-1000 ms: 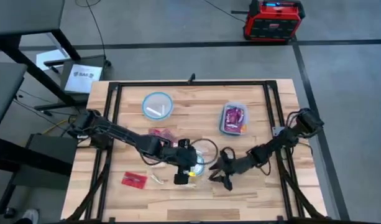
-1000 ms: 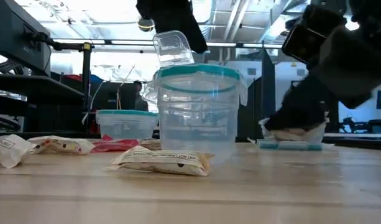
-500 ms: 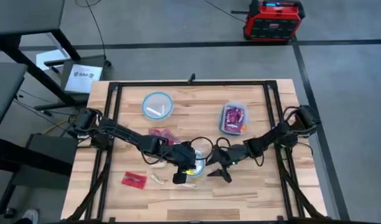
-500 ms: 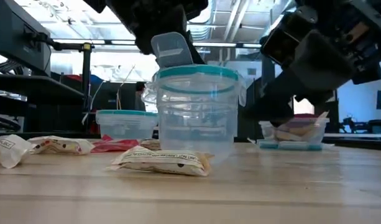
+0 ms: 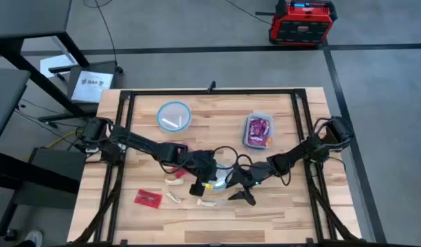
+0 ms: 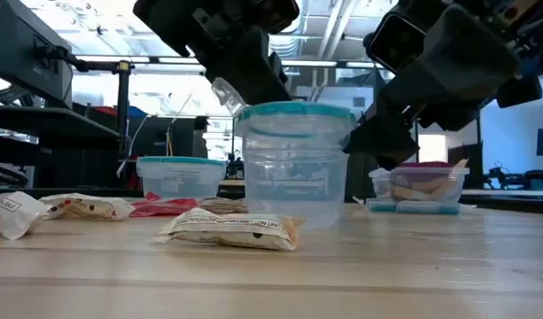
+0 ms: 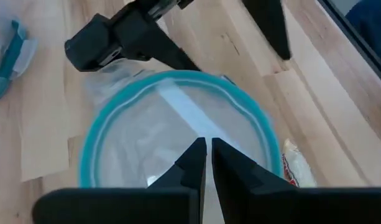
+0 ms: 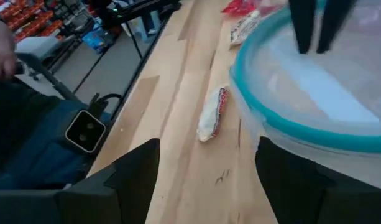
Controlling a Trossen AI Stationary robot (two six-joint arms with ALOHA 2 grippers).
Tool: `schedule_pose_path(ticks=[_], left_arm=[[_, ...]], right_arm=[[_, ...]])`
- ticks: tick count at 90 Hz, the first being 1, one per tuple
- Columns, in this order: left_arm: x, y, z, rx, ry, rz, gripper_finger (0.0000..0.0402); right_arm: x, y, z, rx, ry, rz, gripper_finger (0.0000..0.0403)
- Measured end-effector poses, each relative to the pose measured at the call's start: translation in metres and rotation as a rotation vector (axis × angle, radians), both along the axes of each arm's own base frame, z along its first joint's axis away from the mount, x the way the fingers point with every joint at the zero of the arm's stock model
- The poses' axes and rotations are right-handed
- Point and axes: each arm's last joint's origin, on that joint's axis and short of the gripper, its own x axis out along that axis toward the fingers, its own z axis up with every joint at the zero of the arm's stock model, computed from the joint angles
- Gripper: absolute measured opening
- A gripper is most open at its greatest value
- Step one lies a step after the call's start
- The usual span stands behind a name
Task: Sort candy
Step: Open the center transparent bin
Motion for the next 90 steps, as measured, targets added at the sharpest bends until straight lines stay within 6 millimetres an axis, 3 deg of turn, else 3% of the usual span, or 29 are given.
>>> schedule_pose_path(ticks=[15,29,48,59,78,90], left_arm=[[0.0,-0.008,0.015,-0.069,-0.024,0.041,0.0013],[0.005,-0.013,0.029,-0.062,-0.157,0.041,0.0013],[0.016,-0.013,0.001,-0.124,-0.328,-0.054,0.0013],[0.015,-0.003,-0.022,-0.105,-0.273,-0.046,0.0013],[0.017,0.002,-0.038,-0.111,-0.237,-0.074,0.0013],[0.018,0.002,-0.042,-0.111,-0.236,-0.078,0.0013]], right_arm=[[-0.001,0.001,-0.002,-0.008,0.018,-0.065,0.0244],[-0.005,0.01,-0.002,0.0,0.015,-0.076,0.0244],[-0.009,0.02,0.001,-0.034,-0.027,-0.134,0.0244],[-0.008,0.02,0.001,-0.033,-0.032,-0.138,0.0244],[-0.007,0.018,0.002,-0.032,-0.039,-0.144,0.0244],[-0.003,0.02,-0.014,-0.023,-0.03,-0.149,0.0244]])
